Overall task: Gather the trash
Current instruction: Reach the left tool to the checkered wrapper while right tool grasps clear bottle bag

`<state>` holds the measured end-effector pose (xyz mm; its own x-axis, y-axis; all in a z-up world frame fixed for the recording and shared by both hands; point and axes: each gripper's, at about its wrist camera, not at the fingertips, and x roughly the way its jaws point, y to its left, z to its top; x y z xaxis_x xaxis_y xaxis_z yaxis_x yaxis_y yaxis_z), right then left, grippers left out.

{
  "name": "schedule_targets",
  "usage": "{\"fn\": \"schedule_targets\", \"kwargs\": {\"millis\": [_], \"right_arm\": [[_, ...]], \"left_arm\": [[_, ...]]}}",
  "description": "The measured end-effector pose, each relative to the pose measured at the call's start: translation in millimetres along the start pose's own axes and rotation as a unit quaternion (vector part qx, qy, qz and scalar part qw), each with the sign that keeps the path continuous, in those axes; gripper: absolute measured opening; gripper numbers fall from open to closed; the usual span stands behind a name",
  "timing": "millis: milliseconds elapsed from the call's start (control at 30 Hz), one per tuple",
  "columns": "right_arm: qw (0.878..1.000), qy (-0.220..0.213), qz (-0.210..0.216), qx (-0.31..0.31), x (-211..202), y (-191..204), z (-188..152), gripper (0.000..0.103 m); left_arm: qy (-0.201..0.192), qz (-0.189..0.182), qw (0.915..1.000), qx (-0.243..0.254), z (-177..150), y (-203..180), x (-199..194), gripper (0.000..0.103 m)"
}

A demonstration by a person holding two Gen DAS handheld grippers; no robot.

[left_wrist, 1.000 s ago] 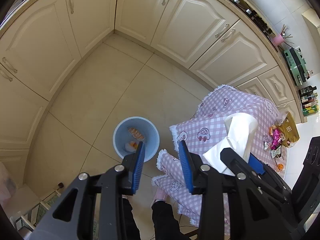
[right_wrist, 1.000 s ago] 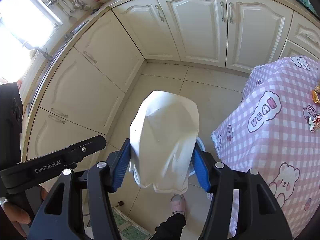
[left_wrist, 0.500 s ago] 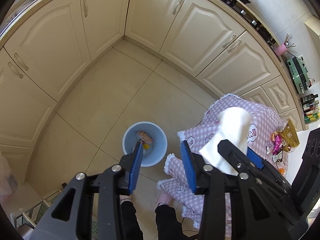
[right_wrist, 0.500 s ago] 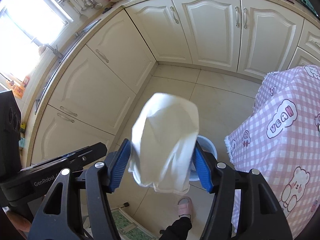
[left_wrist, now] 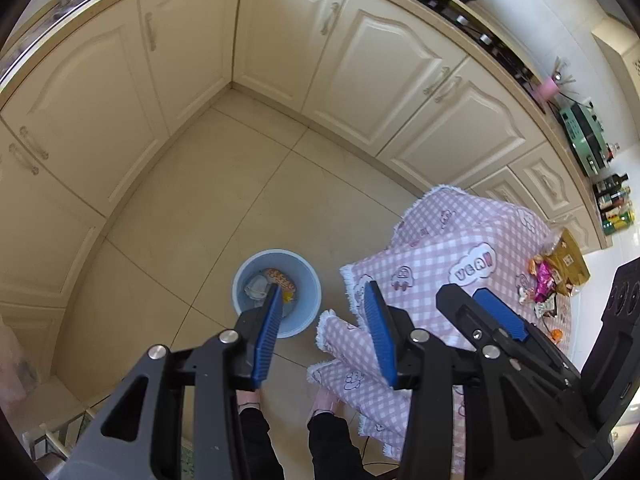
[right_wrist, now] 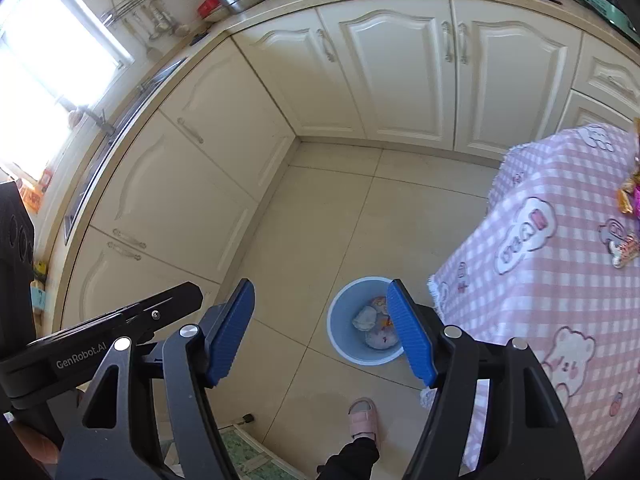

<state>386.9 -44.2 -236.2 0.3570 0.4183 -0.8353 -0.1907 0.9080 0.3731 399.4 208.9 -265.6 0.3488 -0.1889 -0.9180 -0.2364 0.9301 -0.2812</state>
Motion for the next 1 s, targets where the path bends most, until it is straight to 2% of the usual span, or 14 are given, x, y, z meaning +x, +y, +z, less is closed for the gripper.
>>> {"fn": "schedule_targets", "kwargs": {"millis": [200,333,433,633,800,1000], "right_arm": [[0.999,-0.022,-0.023,0.034,-35.0,-53.0,-1.3,0.066],[0.995,-0.04,-0.052,0.073,-68.3,-109.2,-10.1,0.066],[0.99,-0.053,-0.079,0.105,-94.5,-154.9,-20.3,0.066],[0.972,-0.068,-0.138,0.176,-141.0,-249.0,-51.1,0.066],[0.956,-0.064,-0.185,0.217,-158.7,-308.6,-77.6,0.066],[0.952,-0.032,-0.182,0.243,-145.2,-360.8,-99.3,0.066]], "left_arm": [[0.008,-0.018,0.9987,0.047,-4.2,-69.2,10.8,0.046],[0.021,-0.033,0.9949,0.092,-13.1,-128.4,22.9,0.049],[0.035,-0.047,0.9895,0.132,-24.6,-182.3,36.1,0.051],[0.076,-0.068,0.9726,0.209,-62.0,-286.5,72.9,0.052],[0.109,-0.071,0.9627,0.238,-89.3,-339.5,106.3,0.052],[0.13,-0.059,0.9616,0.235,-109.1,-362.6,138.8,0.052]]}}
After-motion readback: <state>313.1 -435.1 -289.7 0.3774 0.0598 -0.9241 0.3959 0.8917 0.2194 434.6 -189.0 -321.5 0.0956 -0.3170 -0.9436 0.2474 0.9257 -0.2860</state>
